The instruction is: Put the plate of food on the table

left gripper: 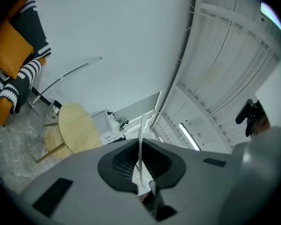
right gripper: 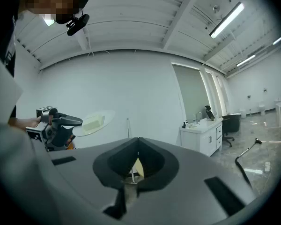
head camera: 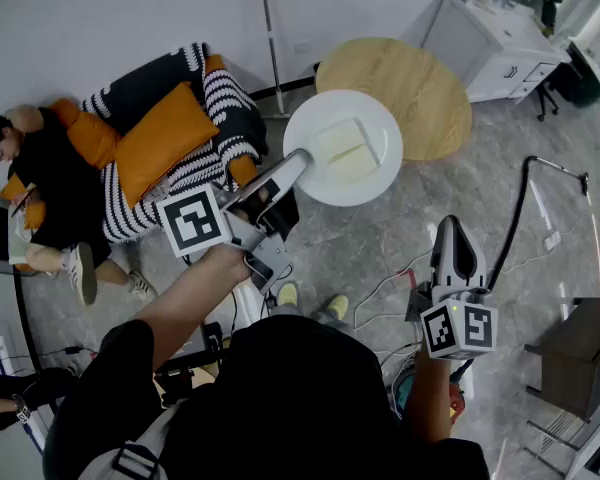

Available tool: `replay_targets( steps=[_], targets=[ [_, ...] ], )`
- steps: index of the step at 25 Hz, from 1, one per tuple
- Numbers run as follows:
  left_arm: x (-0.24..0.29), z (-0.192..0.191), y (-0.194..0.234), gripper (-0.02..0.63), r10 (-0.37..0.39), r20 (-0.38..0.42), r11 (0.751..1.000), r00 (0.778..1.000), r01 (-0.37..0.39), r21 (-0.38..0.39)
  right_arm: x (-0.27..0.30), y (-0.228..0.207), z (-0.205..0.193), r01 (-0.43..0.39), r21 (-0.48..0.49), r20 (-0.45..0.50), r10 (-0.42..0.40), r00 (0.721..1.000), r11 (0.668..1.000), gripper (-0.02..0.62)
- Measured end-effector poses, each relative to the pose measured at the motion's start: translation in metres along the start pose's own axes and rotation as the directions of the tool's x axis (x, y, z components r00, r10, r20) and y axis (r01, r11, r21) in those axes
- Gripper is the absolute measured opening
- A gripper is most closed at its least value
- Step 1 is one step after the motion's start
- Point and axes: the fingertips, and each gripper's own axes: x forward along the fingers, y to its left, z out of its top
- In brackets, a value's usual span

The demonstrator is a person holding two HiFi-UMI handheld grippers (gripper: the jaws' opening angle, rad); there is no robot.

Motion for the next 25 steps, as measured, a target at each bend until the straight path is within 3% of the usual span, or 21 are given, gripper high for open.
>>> replay_targets(
  steps=[4, 25],
  targets=[
    [0.015, 0.002, -0.002, 0.018, -0.044, -0.018, 0.998, 0.999, 0.043, -0.036, 0.009, 0.000, -0.003, 0.008, -0.025, 0.016, -0.008, 1.000, 1.000, 0.007],
    [0.010, 0.006, 0.001, 0.018, -0.044, -0.045, 0.997, 0.998, 0.041, -0.065, 0.021, 0.017, -0.006, 0.002, -0.031, -0.014, -0.003, 1.000, 1.000, 0.007]
  ],
)
